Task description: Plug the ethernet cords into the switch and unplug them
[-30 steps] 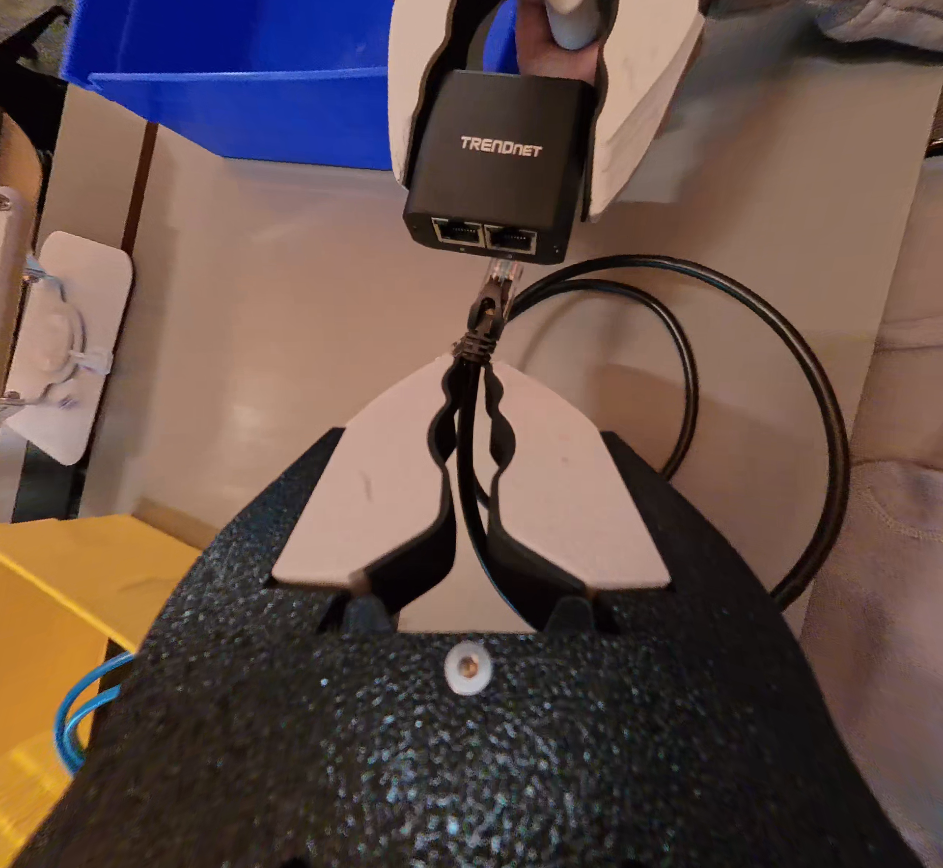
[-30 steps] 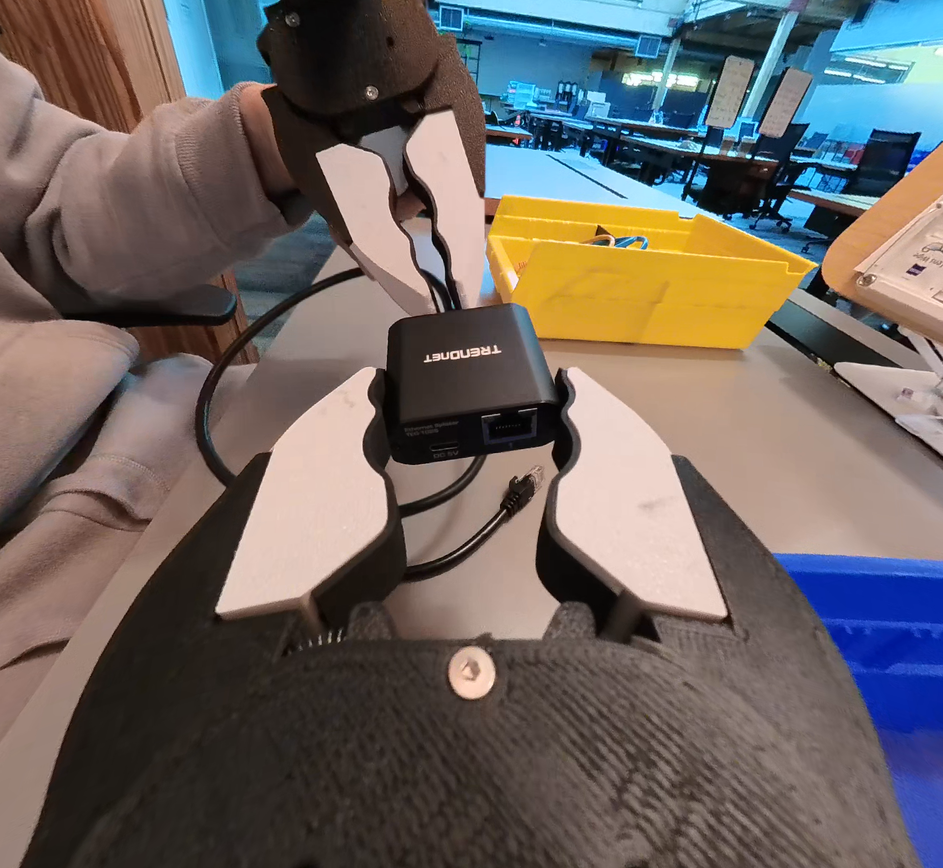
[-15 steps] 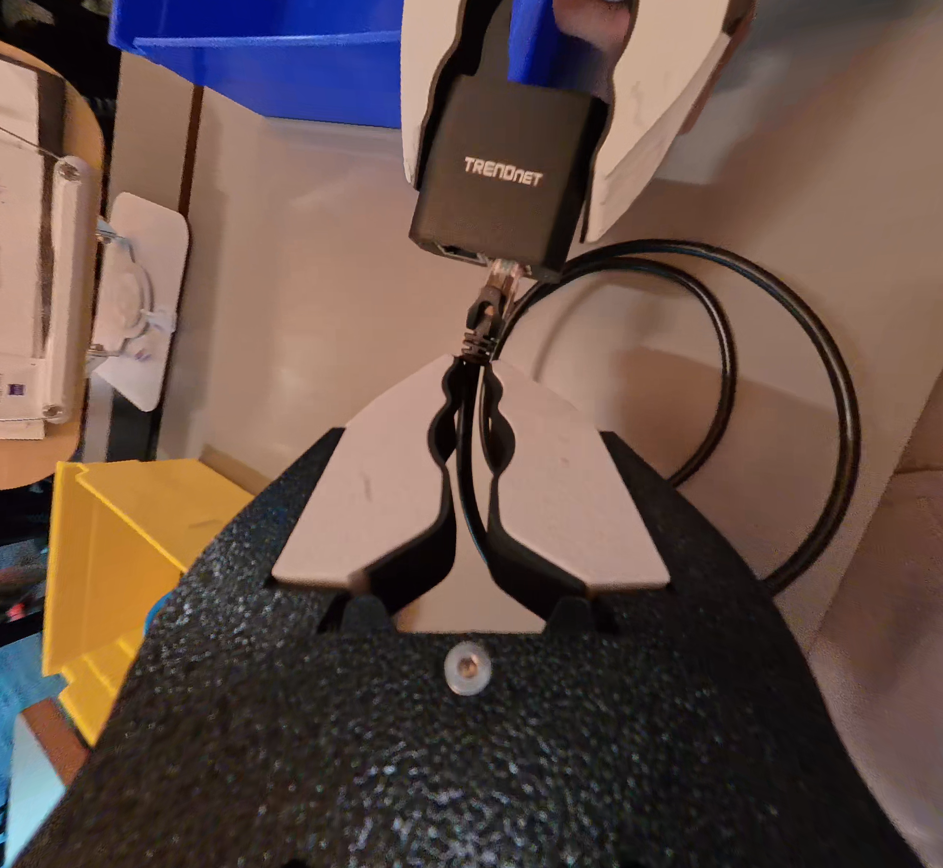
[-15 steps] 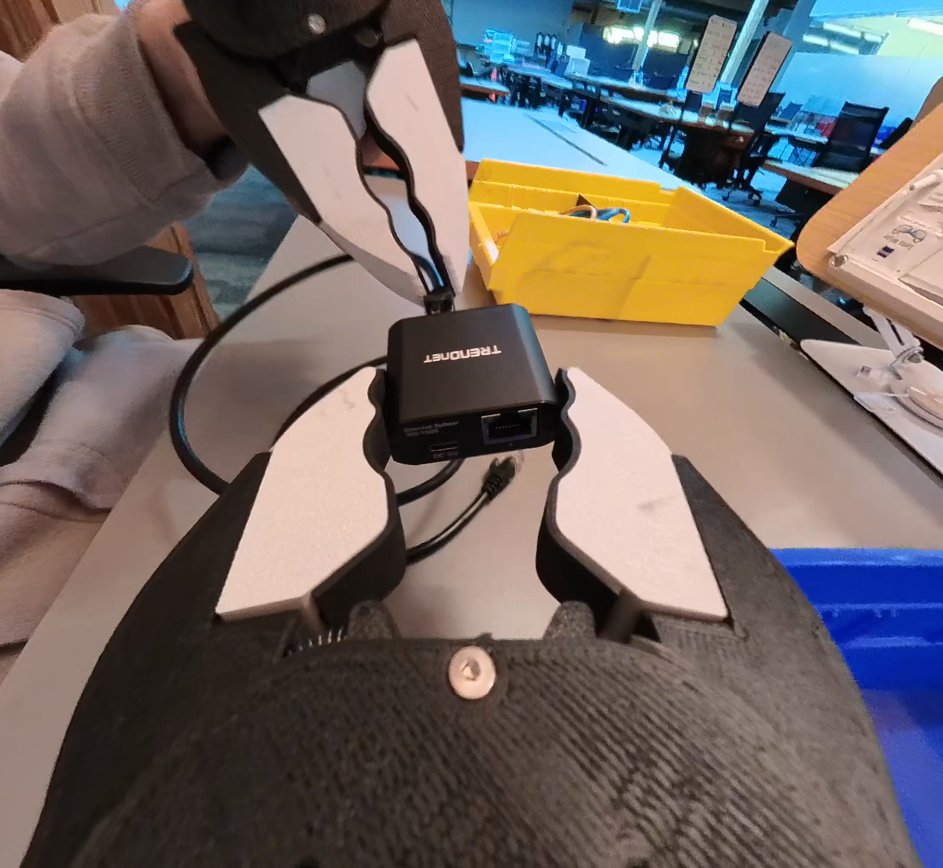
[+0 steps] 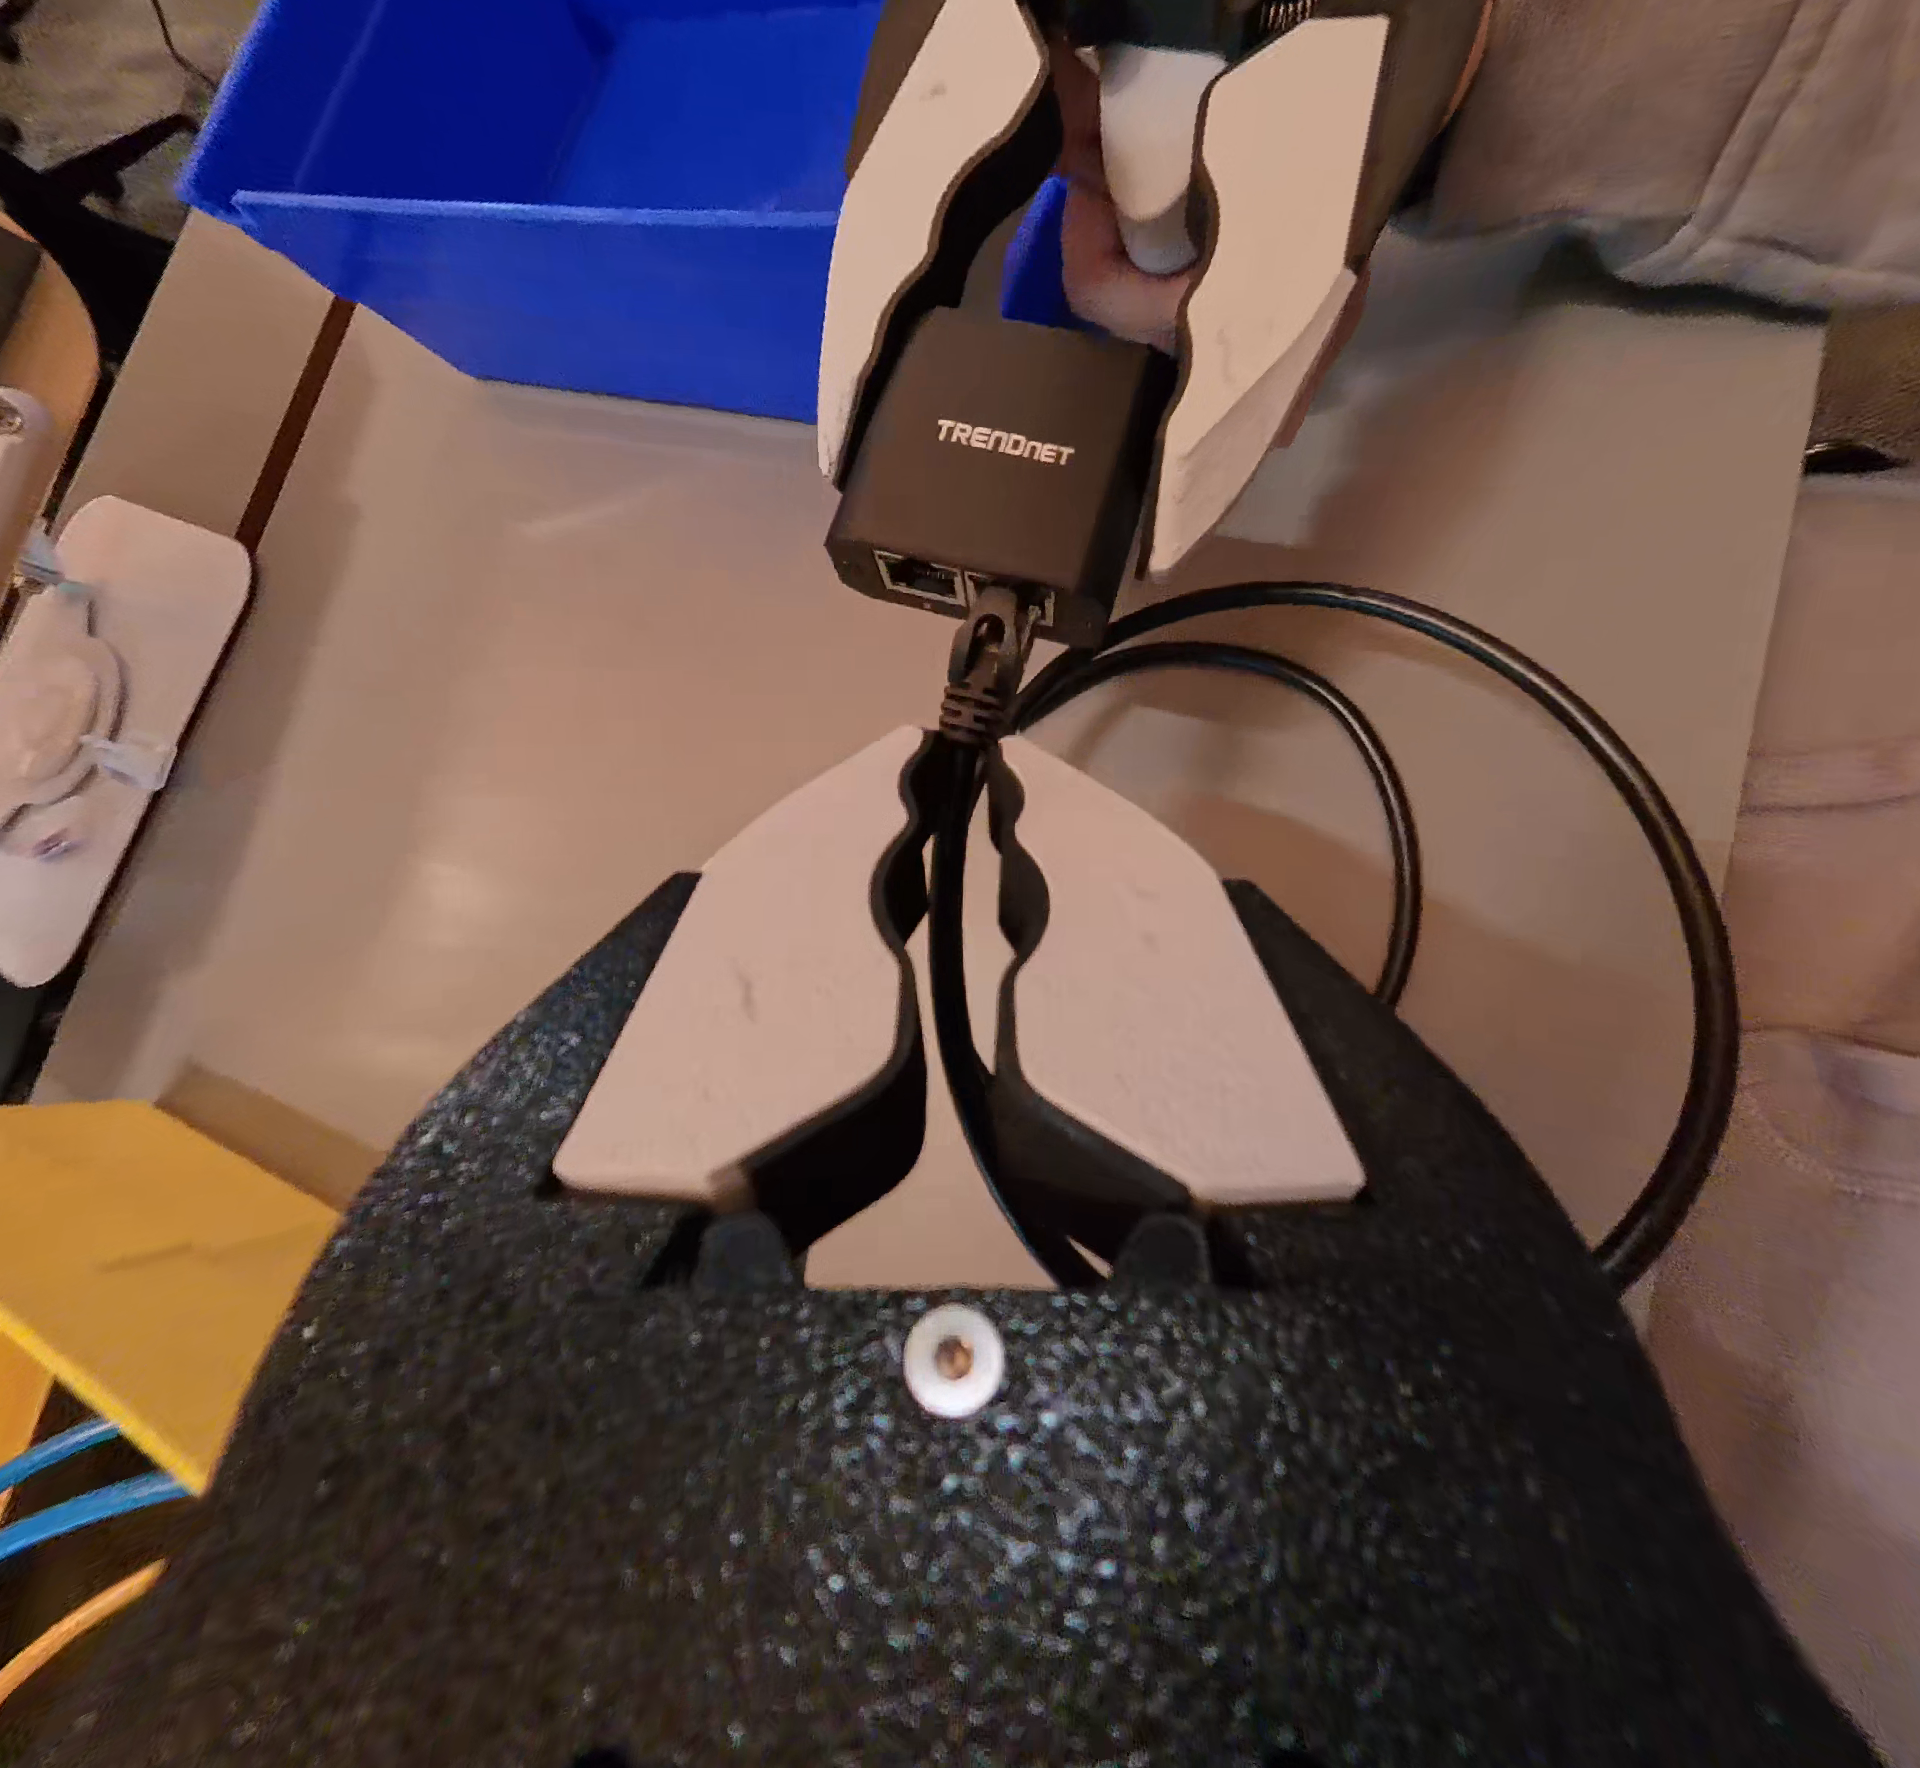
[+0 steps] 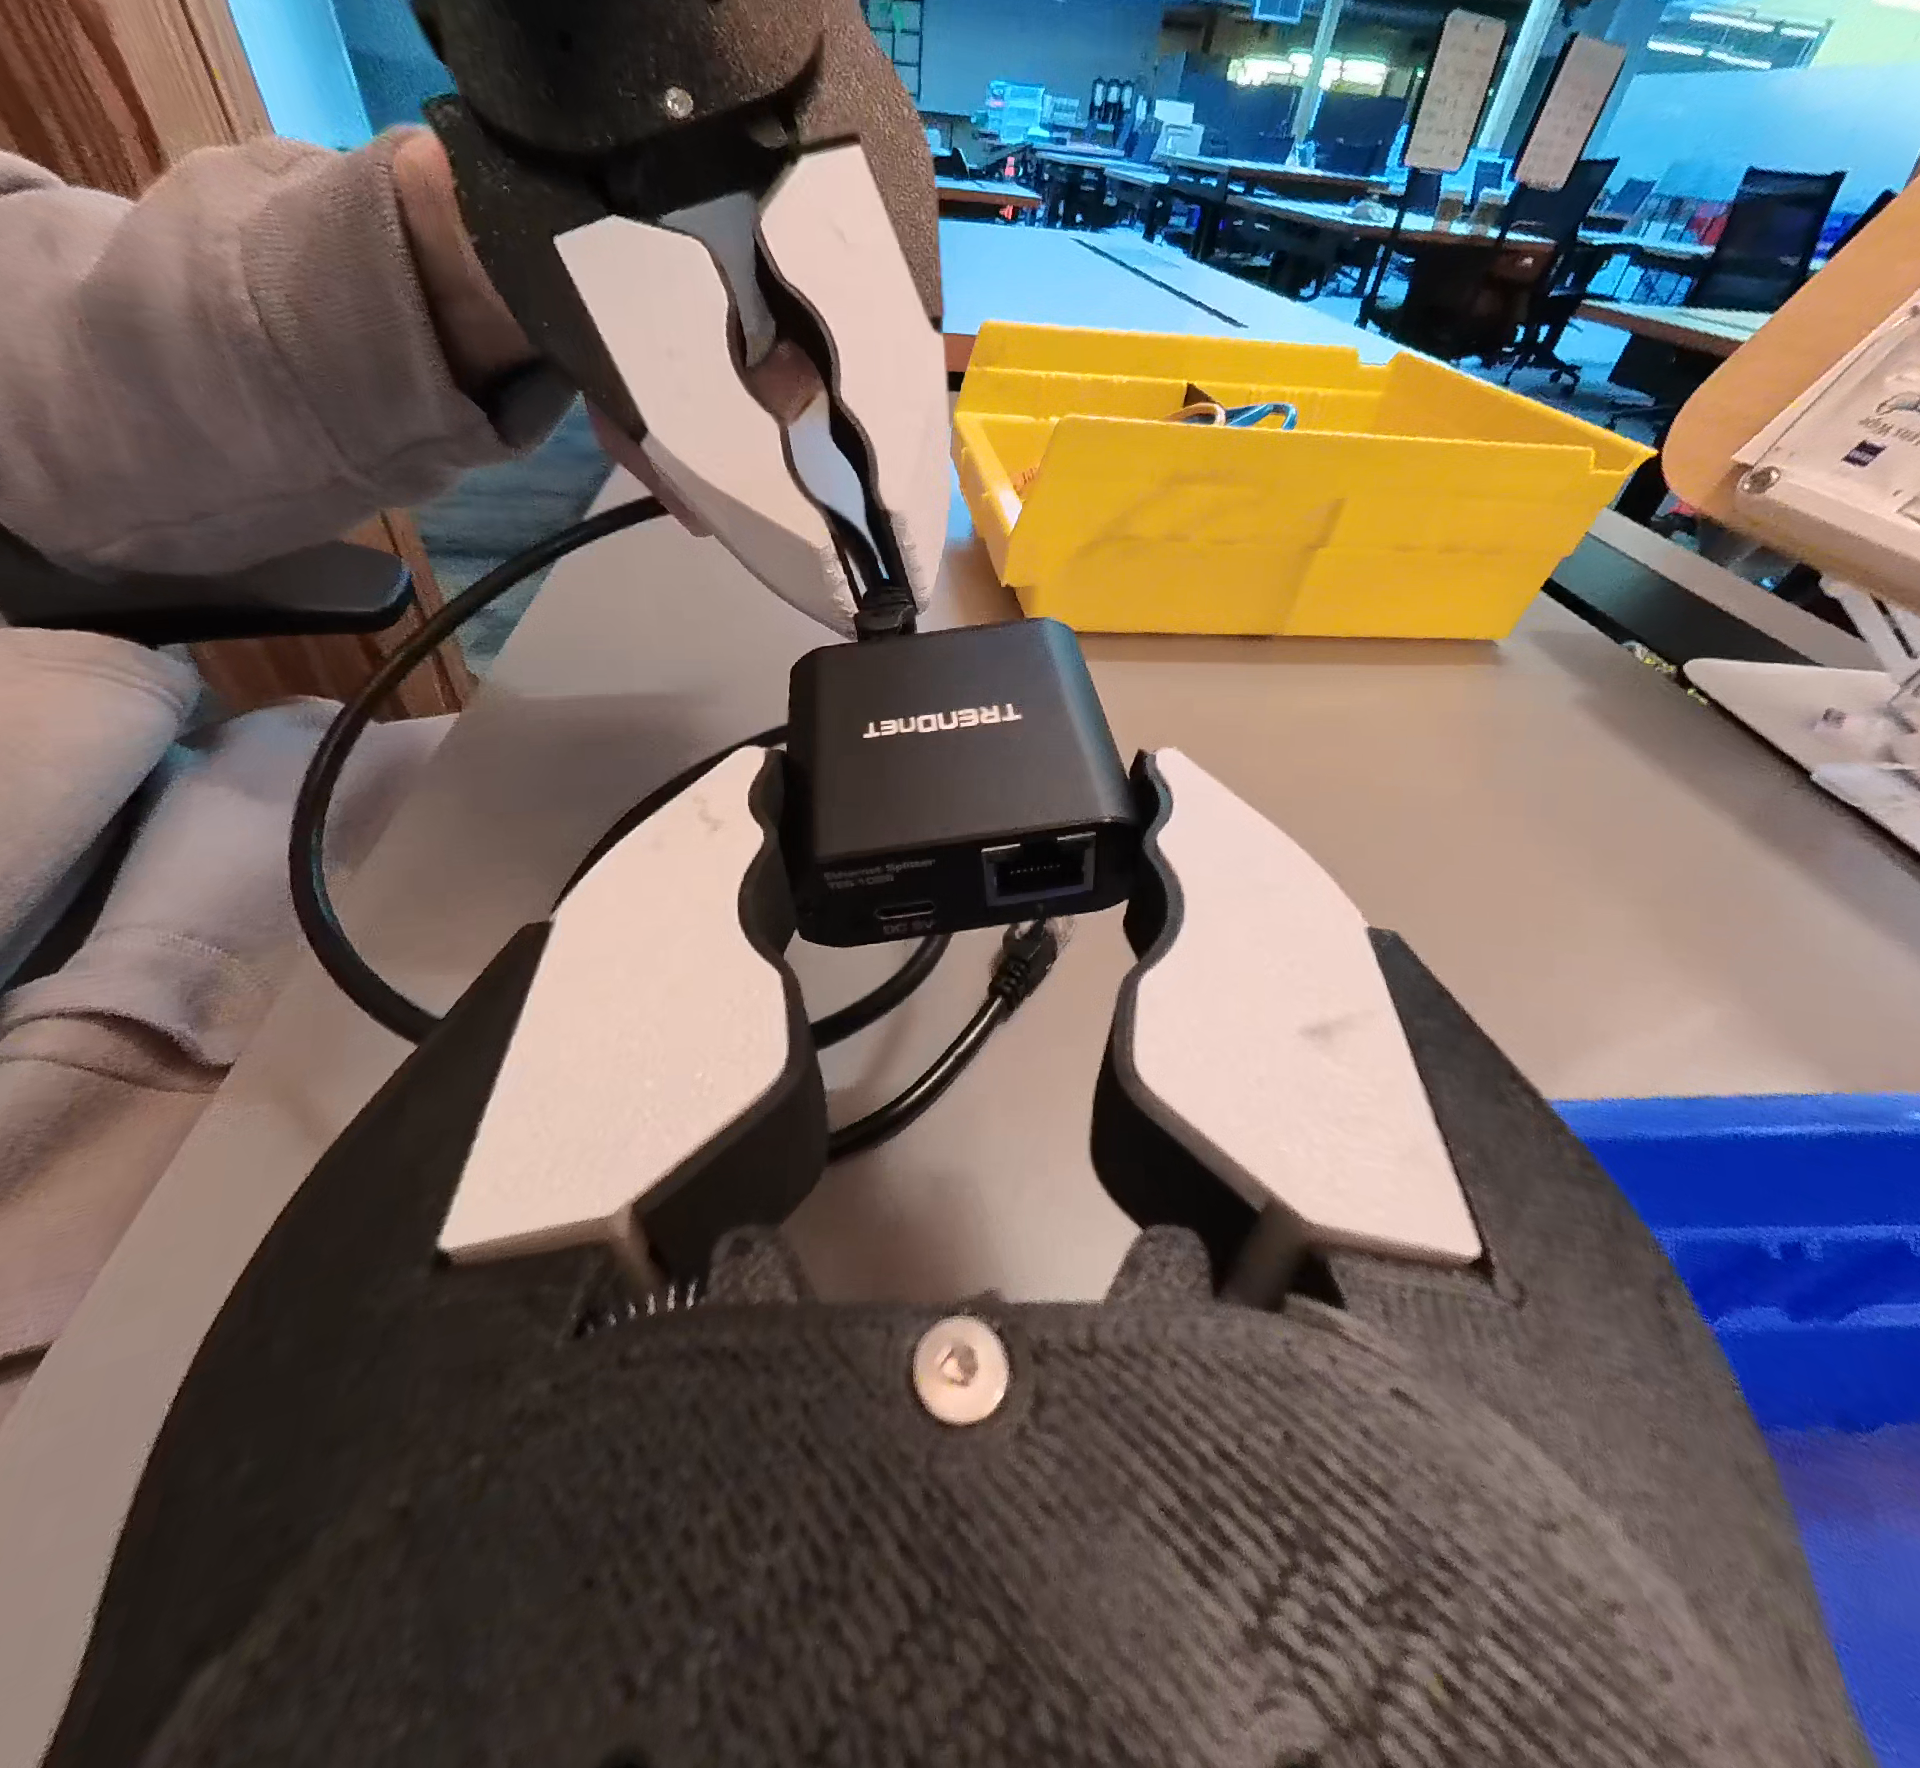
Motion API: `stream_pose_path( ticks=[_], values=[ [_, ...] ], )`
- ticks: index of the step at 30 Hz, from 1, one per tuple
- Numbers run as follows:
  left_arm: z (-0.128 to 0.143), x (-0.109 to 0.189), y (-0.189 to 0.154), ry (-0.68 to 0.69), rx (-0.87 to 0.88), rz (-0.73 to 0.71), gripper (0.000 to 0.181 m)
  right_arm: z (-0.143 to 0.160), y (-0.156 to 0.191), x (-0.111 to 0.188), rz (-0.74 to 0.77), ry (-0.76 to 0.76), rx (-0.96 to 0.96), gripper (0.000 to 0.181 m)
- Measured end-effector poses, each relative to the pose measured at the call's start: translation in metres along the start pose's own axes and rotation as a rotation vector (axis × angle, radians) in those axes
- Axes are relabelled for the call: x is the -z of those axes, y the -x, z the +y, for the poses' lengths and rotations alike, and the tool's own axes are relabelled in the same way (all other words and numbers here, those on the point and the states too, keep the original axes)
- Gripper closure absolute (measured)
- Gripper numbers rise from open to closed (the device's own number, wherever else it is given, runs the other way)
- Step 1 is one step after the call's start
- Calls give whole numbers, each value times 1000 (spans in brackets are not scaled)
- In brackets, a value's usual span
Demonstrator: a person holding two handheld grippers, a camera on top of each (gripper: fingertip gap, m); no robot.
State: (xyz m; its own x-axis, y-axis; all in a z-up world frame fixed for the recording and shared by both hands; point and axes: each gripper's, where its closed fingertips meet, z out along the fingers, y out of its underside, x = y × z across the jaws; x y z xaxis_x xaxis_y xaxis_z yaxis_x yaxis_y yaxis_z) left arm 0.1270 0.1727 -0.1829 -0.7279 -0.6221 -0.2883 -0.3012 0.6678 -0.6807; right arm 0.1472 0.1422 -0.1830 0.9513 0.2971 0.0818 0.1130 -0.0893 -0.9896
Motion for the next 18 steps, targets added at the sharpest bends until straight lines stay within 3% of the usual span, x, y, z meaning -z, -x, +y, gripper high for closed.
stream_pose_path(
  ticks=[4,6,8,10,13,18],
  values=[
    [-10,15,9,-148,74,16,167,-12,-3,0,38,-31,35,118],
    [-15,41,34,-240,129,-82,153,-13,-4,6,47,-17,54,118],
    [-3,77,74,-278,241,-217,154,-14,-6,12,66,-24,70,118],
    [40,107,118,-162,402,-351,153,-19,-8,17,68,-45,60,118],
    [128,134,166,124,640,-512,150,-23,-8,18,69,-58,69,118],
    [193,105,177,220,898,-370,148,-21,-4,13,53,-40,93,118]
  ],
)
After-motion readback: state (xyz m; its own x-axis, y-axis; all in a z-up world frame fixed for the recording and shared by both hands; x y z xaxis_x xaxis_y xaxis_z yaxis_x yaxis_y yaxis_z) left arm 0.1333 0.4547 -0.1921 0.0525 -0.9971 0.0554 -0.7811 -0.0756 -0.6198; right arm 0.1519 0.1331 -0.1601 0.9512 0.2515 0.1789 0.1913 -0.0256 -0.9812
